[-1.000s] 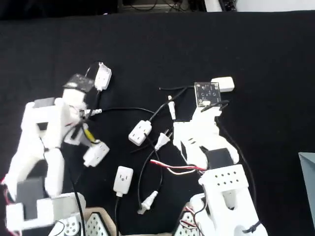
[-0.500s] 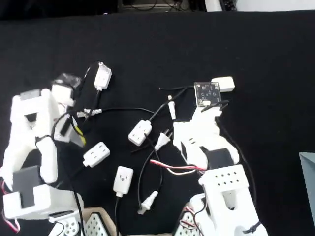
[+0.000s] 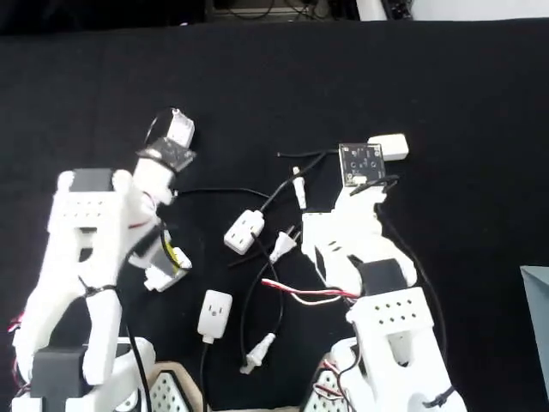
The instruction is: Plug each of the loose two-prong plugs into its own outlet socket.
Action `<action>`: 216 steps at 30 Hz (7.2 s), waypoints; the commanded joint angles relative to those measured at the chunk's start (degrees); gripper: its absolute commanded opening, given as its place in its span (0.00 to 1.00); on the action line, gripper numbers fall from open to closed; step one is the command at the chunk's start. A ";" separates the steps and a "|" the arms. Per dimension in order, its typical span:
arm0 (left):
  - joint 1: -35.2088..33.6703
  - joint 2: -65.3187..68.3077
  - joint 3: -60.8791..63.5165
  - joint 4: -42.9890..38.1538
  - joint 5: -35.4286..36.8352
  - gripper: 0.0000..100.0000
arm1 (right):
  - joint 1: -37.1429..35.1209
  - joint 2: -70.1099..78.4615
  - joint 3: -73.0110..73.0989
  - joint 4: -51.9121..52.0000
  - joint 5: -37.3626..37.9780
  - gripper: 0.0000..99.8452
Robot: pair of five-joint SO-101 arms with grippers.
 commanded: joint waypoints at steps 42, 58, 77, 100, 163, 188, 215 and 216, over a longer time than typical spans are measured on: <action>7.16 -2.02 13.23 -15.82 4.22 0.31 | -0.79 -0.84 -0.22 -0.97 0.53 0.04; 7.08 -1.67 21.58 -29.19 -0.62 0.19 | -0.79 -0.84 0.13 -0.97 0.53 0.04; 10.33 -2.29 20.88 -38.68 -9.67 0.19 | -0.79 -0.84 0.13 -1.05 0.53 0.04; -2.77 -27.34 8.40 -9.14 3.25 0.32 | -0.88 -0.84 0.84 -2.02 0.62 0.05; -28.53 -29.19 36.26 -23.03 17.23 0.03 | -13.98 53.76 -41.19 26.73 66.55 0.20; -28.35 -29.19 37.41 -24.97 17.23 0.03 | -13.36 64.40 -43.47 23.30 67.96 0.21; -28.53 -29.19 37.41 -24.97 17.23 0.03 | -15.82 64.04 -44.70 16.88 62.59 0.16; -28.53 -29.19 37.41 -24.97 17.23 0.03 | -15.82 63.96 -45.14 16.53 62.59 0.14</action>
